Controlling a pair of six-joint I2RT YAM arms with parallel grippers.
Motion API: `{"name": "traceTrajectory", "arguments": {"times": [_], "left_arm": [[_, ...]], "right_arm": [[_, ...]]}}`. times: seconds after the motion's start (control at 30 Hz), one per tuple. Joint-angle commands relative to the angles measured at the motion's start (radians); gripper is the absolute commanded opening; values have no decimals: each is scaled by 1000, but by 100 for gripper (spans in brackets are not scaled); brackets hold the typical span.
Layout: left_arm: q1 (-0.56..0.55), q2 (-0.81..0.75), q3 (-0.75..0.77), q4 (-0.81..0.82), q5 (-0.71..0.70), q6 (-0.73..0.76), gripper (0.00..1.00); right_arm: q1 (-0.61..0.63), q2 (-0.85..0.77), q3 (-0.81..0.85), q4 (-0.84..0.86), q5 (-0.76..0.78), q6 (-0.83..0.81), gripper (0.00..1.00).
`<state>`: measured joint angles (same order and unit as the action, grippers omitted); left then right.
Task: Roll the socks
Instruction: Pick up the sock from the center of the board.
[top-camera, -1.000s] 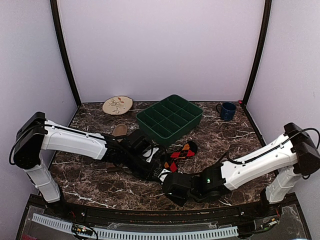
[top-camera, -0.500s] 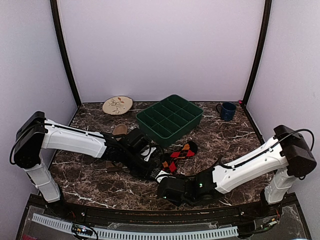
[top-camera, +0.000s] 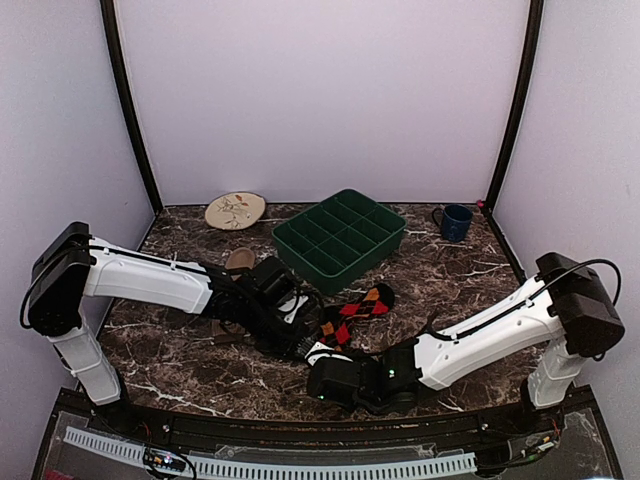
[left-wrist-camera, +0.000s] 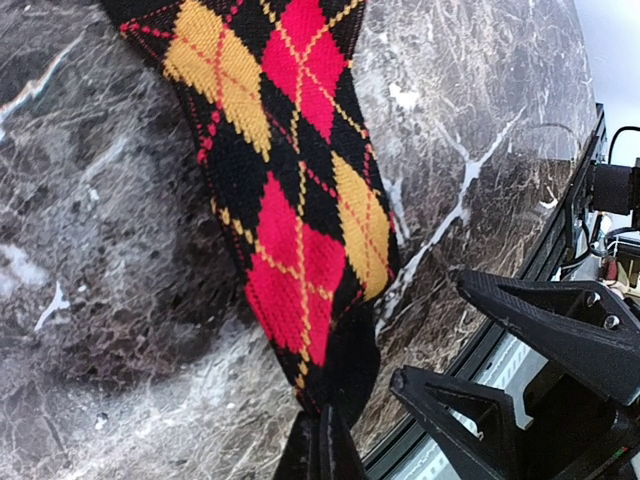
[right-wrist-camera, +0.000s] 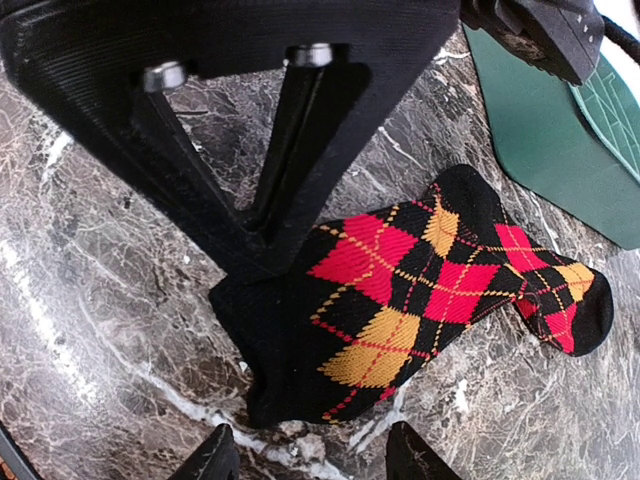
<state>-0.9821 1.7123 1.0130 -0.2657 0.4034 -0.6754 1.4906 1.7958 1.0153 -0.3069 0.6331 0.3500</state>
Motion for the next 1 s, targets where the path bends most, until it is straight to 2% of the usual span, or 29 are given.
{"name": "traceTrajectory", "arguments": {"times": [0.0,0.3,0.43,0.5,0.8,0.97], "left_arm": [[-30,-35,29,77,65,-9,0],[-30,-30,32,86,72,-10,0],[-30,-25,37,90,77,-10,0],[-30,-22,40,92,80,-8,0],[-30,-28,46,86,92,-4,0],[-29,-44,35,110,118,-20,0]], "right_arm": [[4,36,61,95,-34,-61,52],[9,50,94,99,-59,-81,53],[17,59,112,95,-65,-85,63],[23,64,119,94,-67,-85,64],[29,84,131,105,-64,-89,64],[38,26,80,150,-65,-63,63]]}}
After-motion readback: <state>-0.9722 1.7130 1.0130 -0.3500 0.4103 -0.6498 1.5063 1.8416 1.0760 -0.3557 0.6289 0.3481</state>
